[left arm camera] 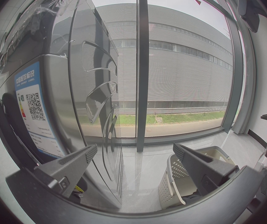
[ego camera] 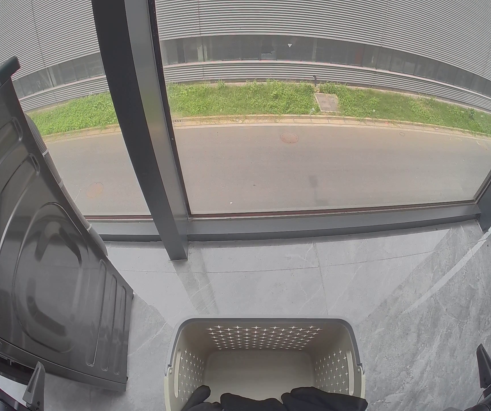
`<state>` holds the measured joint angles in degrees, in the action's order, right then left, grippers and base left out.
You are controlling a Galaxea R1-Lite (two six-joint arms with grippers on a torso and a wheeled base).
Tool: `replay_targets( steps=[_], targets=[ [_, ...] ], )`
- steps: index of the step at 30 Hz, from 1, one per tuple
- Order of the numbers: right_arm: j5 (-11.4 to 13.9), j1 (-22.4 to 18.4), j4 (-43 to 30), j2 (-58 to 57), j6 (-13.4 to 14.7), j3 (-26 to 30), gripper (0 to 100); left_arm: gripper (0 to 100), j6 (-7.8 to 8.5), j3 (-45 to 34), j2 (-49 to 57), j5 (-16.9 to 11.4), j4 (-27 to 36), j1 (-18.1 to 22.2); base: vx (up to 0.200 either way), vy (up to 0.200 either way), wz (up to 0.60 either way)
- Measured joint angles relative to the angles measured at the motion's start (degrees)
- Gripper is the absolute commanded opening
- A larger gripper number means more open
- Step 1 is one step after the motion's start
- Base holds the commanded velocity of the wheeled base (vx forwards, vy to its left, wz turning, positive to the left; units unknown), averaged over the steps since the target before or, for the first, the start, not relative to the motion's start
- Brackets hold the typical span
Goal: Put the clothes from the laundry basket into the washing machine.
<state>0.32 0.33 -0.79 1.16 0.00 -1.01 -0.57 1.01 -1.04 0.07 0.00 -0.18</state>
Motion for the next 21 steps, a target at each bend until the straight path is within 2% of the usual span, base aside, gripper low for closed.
replay_targets(
  steps=[21],
  targets=[
    [0.00,0.00,0.00,0.00,0.00,0.00,100,100,-0.16,0.00,0.00,0.04,0.00,0.02,0.000,0.000,0.00]
  ],
)
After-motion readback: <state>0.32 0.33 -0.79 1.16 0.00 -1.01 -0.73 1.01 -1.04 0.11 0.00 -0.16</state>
